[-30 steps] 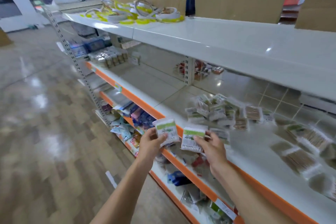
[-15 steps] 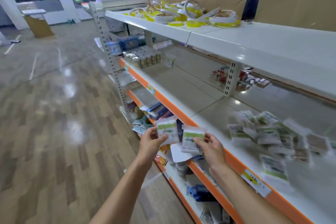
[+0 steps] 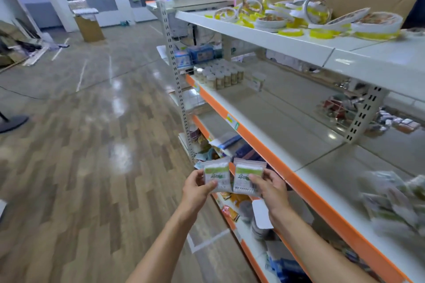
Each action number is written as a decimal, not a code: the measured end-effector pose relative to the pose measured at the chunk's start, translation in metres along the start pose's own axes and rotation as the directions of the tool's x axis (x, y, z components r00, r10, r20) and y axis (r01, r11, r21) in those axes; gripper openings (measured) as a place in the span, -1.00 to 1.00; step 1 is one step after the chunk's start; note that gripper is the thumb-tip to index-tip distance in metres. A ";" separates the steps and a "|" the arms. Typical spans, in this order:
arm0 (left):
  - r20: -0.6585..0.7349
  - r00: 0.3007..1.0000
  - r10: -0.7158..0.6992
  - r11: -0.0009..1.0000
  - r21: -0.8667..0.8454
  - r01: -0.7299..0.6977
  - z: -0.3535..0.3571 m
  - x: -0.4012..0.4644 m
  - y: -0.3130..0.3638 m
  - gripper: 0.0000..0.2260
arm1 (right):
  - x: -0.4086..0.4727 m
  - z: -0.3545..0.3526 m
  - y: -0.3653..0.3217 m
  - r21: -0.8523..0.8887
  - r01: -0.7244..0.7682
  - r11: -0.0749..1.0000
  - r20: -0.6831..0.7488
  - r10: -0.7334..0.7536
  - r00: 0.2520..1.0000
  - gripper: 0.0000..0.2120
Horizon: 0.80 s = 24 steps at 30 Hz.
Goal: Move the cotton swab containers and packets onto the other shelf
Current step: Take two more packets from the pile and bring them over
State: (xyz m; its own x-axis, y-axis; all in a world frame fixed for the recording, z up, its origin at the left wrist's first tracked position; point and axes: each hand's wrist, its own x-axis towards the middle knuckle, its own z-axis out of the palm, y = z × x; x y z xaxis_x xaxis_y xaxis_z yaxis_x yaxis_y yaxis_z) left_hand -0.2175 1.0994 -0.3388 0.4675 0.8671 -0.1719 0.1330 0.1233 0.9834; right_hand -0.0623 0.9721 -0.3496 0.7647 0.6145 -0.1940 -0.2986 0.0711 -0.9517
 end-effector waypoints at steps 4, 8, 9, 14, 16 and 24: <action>-0.050 0.998 -0.028 0.999 0.013 0.029 -0.016 0.025 -0.001 -0.73 | 0.027 0.029 0.003 -0.029 -0.021 0.999 0.046 0.022 0.999 -0.73; -0.076 0.995 -0.058 0.998 -0.004 0.058 -0.027 0.064 0.001 -0.75 | 0.066 0.058 0.006 -0.066 -0.033 0.997 0.081 0.039 0.996 -0.72; -0.086 0.994 -0.061 0.998 -0.007 0.061 -0.029 0.075 0.002 -0.75 | 0.078 0.064 0.006 -0.071 -0.033 0.997 0.088 0.039 0.995 -0.73; -0.127 0.989 -0.069 0.998 -0.011 0.068 -0.032 0.132 0.014 -0.76 | 0.138 0.096 0.000 -0.085 -0.010 0.996 0.138 0.022 0.990 -0.77; -0.151 0.986 -0.066 0.998 0.001 0.066 -0.031 0.155 0.023 -0.75 | 0.162 0.106 -0.007 -0.075 -0.012 0.997 0.149 0.023 0.989 -0.79; -0.095 0.995 -0.019 1.000 0.008 0.020 -0.012 0.226 0.047 -0.75 | 0.230 0.132 -0.028 -0.030 0.016 0.999 0.160 -0.011 0.987 -0.75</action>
State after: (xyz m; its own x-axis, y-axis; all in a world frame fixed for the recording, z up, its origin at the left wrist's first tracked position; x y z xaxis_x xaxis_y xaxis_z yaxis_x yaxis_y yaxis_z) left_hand -0.1162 1.3075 -0.3305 0.3802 0.9063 -0.1845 0.1491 0.1368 0.9793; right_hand 0.0465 1.2149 -0.3360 0.6669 0.7314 -0.1426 -0.2687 0.0576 -0.9615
